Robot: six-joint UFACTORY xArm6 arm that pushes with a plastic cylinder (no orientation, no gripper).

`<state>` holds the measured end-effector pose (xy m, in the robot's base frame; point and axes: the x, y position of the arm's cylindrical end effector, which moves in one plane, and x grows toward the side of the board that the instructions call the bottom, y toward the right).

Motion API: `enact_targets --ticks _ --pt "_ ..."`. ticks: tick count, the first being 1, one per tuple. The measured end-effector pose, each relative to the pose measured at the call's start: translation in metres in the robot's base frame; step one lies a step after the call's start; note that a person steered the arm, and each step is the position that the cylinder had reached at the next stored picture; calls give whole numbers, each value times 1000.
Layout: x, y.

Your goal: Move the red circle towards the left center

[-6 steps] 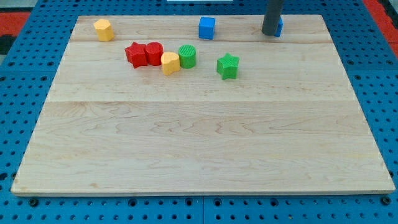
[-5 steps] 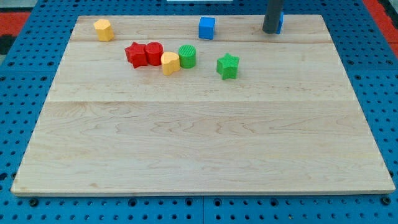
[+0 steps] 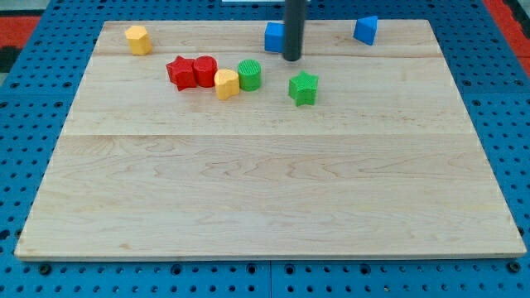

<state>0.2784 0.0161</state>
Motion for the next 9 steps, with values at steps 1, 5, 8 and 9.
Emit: enact_targets --ticks 1,5,8,9 --pt "1 -54" --pt "88 -165" --pt "122 -213" --pt "128 -210"
